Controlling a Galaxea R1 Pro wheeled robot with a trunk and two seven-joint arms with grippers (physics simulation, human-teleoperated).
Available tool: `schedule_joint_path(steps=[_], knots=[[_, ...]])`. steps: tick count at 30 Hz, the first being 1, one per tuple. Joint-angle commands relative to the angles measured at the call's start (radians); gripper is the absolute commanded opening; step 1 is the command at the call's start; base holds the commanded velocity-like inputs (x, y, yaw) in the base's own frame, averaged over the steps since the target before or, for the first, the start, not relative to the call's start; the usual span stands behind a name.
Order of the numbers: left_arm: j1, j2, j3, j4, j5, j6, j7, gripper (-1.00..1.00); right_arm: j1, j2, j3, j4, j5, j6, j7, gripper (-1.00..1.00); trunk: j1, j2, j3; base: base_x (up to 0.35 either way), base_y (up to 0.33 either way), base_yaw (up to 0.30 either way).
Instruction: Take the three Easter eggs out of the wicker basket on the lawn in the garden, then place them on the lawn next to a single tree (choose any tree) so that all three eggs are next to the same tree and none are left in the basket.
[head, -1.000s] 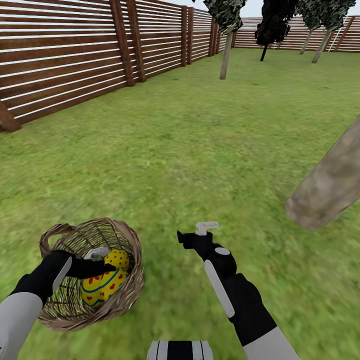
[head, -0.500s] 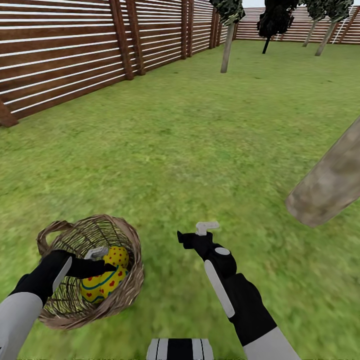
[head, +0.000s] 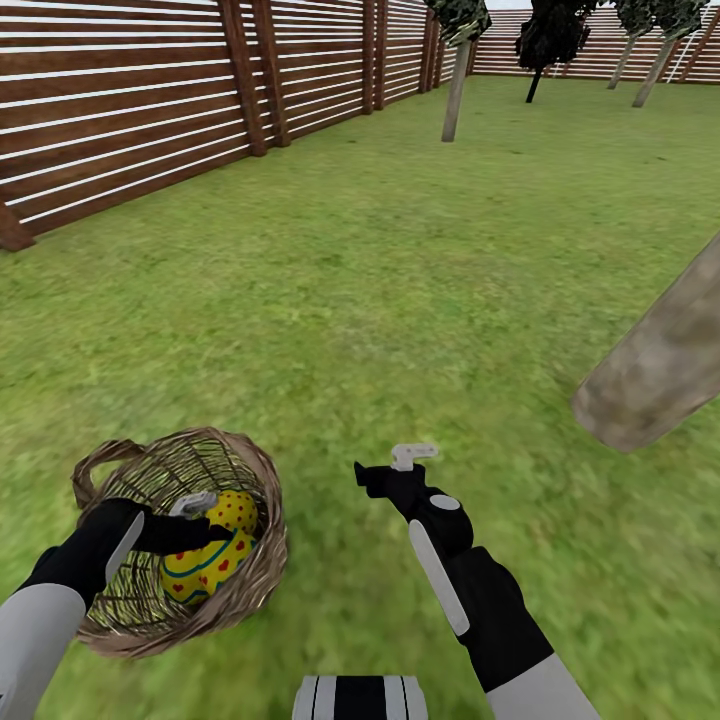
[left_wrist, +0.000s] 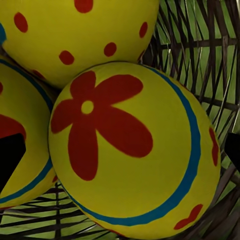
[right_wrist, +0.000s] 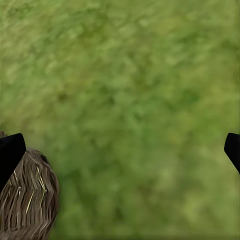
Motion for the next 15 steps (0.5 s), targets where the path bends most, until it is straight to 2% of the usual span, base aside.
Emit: schedule_joint_path(steps=[1, 4, 9, 15], knots=[[0.000, 0.000, 0.000, -0.001, 0.008, 0.008, 0.002, 1.00, -0.001, 0.000, 0.002, -0.001, -0.011, 0.003, -0.009, 1.00, 0.000, 0.000, -0.001, 0.000, 0.000, 0.000], [0.000, 0.000, 0.000, -0.001, 0.008, 0.008, -0.002, 1.00, -0.001, 0.000, 0.002, -0.001, -0.011, 0.003, -0.009, 1.00, 0.000, 0.000, -0.001, 0.000, 0.000, 0.000], [0.000, 0.000, -0.001, -0.001, 0.007, 0.009, -0.008, 1.00, -0.001, 0.000, 0.002, -0.001, -0.011, 0.003, -0.009, 1.00, 0.002, -0.001, -0.020, 0.000, 0.000, 0.000], [0.000, 0.000, -0.001, -0.001, 0.007, 0.009, -0.009, 1.00, -0.001, 0.000, 0.003, -0.001, -0.011, 0.003, -0.009, 1.00, 0.002, -0.001, -0.020, 0.000, 0.000, 0.000]])
